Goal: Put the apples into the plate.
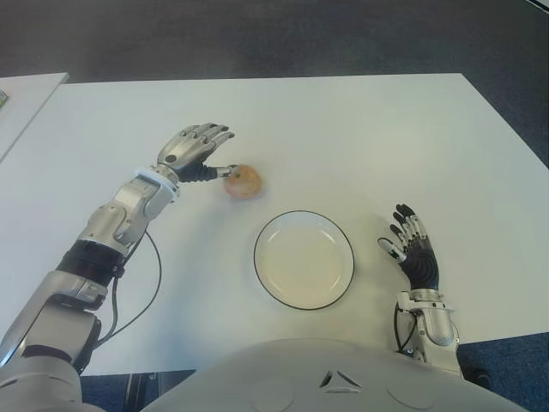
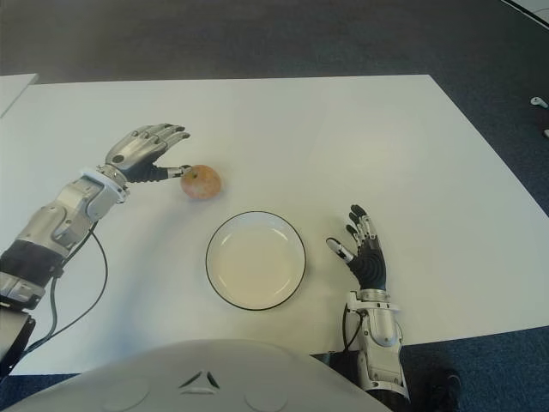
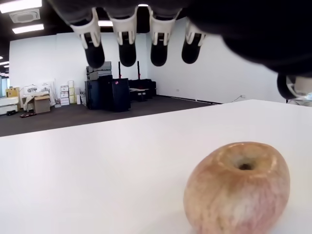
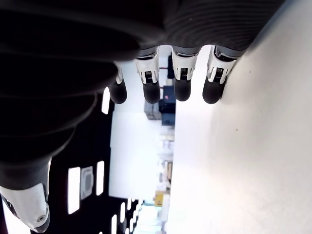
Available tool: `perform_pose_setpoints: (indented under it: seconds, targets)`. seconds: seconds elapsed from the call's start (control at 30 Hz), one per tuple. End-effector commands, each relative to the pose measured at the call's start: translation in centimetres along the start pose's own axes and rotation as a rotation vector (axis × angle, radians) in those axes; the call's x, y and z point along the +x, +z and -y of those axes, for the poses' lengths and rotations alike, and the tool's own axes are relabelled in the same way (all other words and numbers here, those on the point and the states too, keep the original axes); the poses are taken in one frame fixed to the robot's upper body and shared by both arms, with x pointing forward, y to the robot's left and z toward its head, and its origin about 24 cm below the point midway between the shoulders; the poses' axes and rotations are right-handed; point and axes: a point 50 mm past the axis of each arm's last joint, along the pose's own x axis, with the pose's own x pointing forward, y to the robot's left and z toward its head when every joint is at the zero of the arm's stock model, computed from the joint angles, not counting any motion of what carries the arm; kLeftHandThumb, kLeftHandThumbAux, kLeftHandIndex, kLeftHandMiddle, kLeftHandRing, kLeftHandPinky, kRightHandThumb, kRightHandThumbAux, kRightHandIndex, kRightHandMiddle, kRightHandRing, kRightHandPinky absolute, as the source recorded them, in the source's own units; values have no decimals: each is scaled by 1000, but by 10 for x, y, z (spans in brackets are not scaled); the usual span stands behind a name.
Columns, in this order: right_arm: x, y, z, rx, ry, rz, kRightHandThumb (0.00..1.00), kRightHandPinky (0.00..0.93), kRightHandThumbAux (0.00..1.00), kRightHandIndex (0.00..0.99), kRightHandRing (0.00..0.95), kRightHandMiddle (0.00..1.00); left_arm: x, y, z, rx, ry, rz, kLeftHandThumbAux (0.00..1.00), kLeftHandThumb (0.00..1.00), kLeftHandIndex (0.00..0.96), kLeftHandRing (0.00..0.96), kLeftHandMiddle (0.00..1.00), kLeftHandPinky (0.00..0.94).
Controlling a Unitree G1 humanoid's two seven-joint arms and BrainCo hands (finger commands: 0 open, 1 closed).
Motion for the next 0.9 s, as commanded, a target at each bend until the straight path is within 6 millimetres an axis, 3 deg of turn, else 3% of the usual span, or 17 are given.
perform_pose_setpoints:
  seconds: [0.03,0.9]
  targets:
    - [-32,-48,-12,54,-7,-289,190,62,639,29,11,12,1,10,11,-11,-57,25,144,322,0,0,0,0]
    - [-34,-47,-18,54,-8,-292,175,57,634,29,7,14,15,28,31,-7,-92,62,139,281,0,0,0,0]
